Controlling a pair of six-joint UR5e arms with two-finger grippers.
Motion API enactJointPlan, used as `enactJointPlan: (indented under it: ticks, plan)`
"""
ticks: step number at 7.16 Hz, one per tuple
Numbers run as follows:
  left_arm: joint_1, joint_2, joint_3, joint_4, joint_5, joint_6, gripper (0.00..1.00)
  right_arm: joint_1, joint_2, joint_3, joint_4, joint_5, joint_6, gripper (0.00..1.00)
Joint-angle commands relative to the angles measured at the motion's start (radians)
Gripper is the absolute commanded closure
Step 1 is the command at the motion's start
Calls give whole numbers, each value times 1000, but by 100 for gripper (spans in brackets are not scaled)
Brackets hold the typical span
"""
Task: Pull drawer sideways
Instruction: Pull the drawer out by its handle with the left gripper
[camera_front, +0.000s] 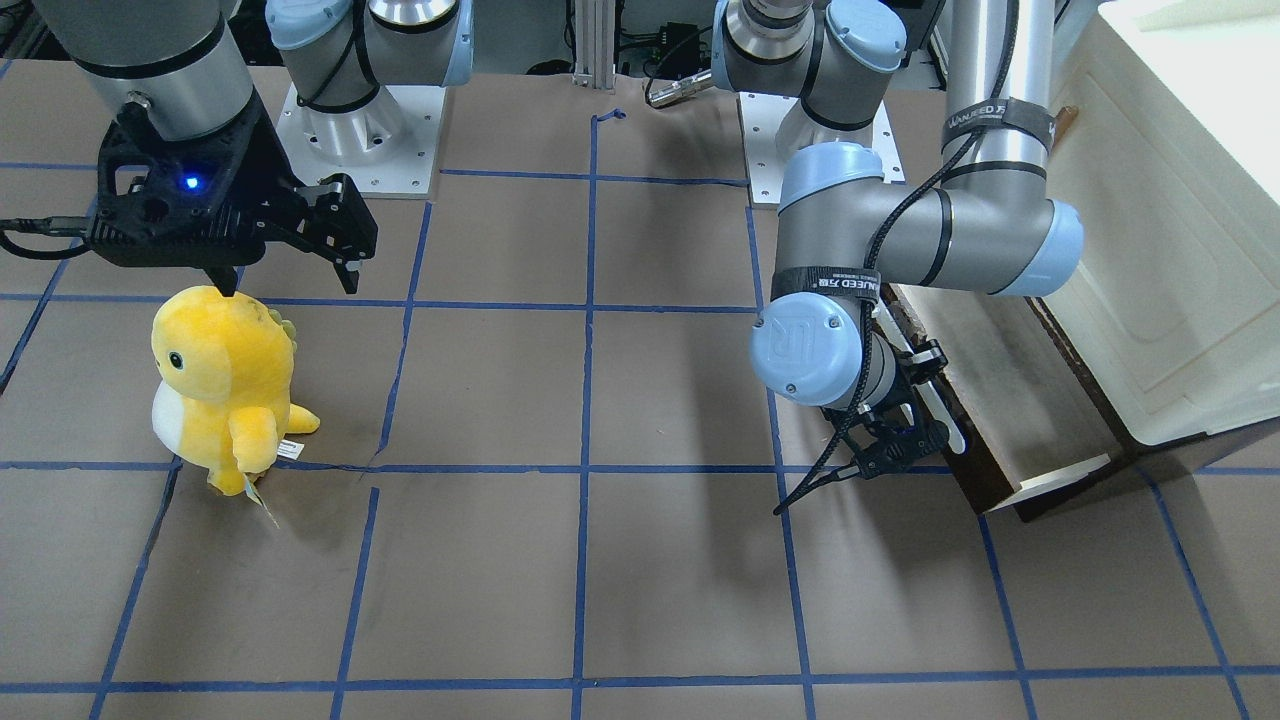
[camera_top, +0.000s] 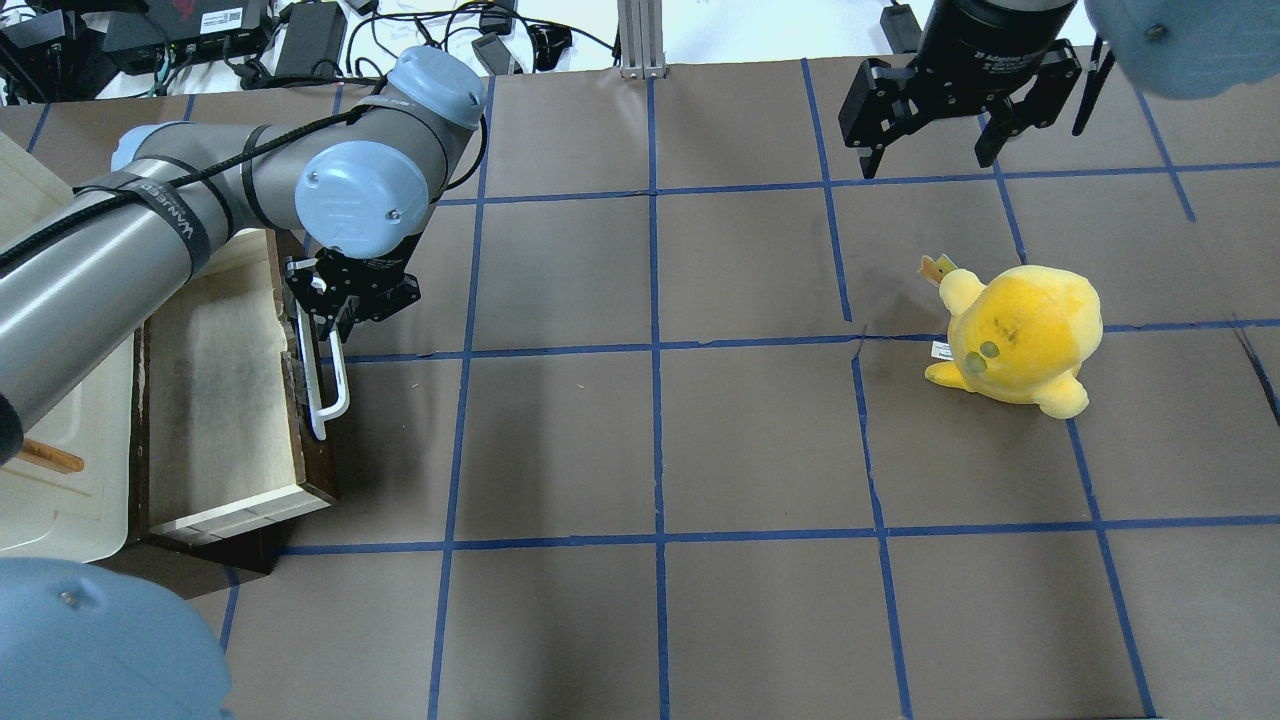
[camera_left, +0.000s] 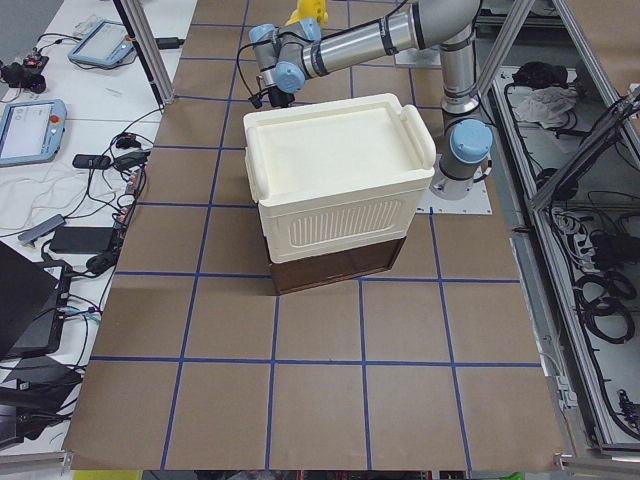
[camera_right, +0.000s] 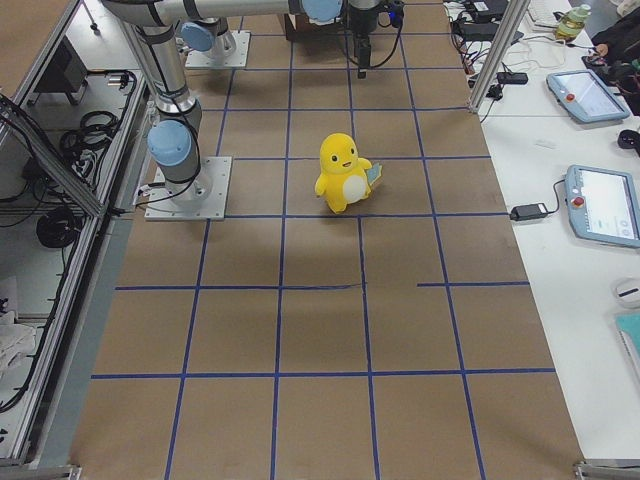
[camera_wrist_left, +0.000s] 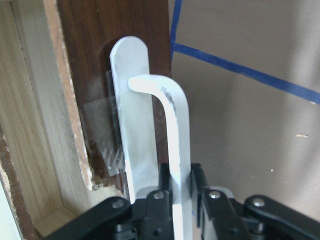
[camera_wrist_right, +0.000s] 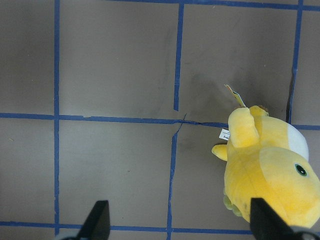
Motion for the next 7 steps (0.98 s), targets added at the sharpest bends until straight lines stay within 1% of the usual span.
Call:
enactJointPlan:
  ticks: [1, 2, 4, 5, 6, 7]
  plan:
    - [-12, -6, 12, -1, -5, -2, 100, 0, 0, 0, 0, 0, 0, 0]
    - [-18, -12, 27, -9, -21, -3, 100, 0, 0, 0, 0, 0, 0, 0]
    - [-21, -15, 32, -17, -23, -10, 100, 0, 0, 0, 0, 0, 0, 0]
    - [-21, -13, 32, -18, -22, -10, 67, 0, 0, 0, 0, 0, 0, 0]
    - [-23, -12, 34, -18, -22, -8, 56, 0, 0, 0, 0, -1, 0, 0]
    - [-23, -9, 37, -12, -22, 6, 25, 0, 0, 0, 0, 0, 0, 0]
